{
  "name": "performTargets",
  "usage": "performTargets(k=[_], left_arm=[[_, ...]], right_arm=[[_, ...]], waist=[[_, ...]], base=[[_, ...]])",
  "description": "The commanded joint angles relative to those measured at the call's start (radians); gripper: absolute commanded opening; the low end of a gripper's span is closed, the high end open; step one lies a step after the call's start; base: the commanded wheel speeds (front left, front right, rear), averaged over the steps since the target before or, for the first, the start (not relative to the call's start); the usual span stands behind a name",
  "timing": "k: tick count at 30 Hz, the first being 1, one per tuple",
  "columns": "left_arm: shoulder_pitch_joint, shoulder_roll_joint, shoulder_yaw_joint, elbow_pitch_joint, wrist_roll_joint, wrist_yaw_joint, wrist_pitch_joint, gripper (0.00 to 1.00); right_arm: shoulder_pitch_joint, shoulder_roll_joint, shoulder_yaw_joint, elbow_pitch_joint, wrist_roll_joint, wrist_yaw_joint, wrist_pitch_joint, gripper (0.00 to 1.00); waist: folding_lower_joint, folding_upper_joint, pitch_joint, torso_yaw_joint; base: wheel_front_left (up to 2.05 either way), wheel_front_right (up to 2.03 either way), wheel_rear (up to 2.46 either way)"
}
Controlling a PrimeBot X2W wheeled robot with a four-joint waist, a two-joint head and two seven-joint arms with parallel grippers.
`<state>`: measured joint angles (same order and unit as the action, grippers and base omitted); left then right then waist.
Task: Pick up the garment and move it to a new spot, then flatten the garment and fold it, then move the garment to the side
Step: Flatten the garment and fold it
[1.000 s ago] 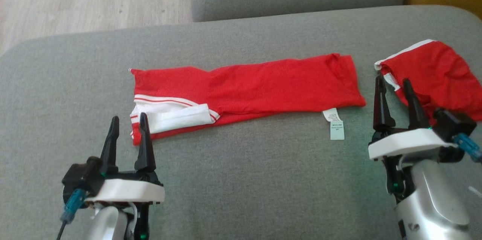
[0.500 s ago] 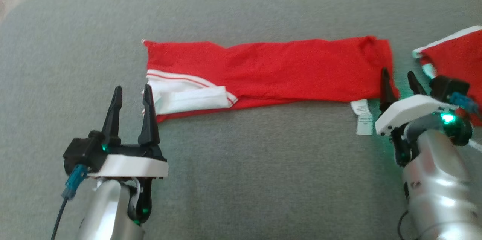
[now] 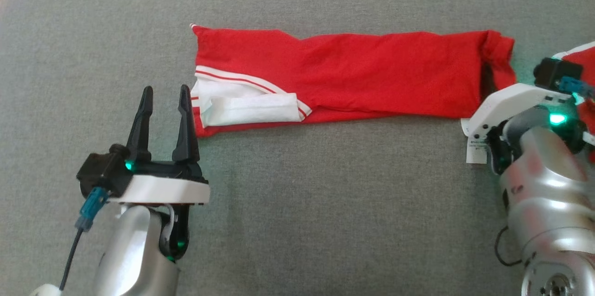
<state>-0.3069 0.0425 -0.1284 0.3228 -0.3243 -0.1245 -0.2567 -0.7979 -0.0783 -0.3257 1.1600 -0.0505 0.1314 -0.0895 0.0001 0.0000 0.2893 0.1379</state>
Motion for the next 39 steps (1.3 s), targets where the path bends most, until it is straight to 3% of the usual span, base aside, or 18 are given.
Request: performTargets(k=[1,9,22,30,39], left_arm=[[-0.030,0.008,0.032,-0.027,0.006,-0.005,-0.005,1.00],[-0.010,0.008,0.026,-0.017,0.004,-0.006,-0.005,1.00],[0.030,0.008,0.010,-0.025,-0.008,-0.006,-0.005,1.00],[0.041,0.008,0.012,-0.032,0.003,-0.006,-0.005,1.00],[0.069,0.008,0.019,-0.038,0.009,-0.006,-0.005,1.00]], right_arm=[[-0.011,0.018,0.020,0.012,-0.010,-0.001,-0.022,0.00],[-0.009,0.006,0.034,0.024,0.003,-0.001,-0.127,0.00],[0.049,-0.107,0.088,-0.020,0.085,-0.001,-0.155,0.00],[0.043,-0.058,0.164,-0.050,0.136,-0.001,-0.160,0.00],[0.043,0.019,0.322,-0.100,0.228,-0.001,-0.145,0.00]], waist=[[-0.0001,0.0000,-0.008,-0.010],[-0.0001,0.0000,-0.064,-0.053],[-0.0001,0.0000,-0.147,-0.102],[-0.0001,0.0000,-0.190,-0.067],[-0.0001,0.0000,-0.245,0.013]], base=[[0.00,0.00,0.00],[0.00,0.00,0.00],[0.00,0.00,0.00],[0.00,0.00,0.00],[0.00,0.00,0.00]])
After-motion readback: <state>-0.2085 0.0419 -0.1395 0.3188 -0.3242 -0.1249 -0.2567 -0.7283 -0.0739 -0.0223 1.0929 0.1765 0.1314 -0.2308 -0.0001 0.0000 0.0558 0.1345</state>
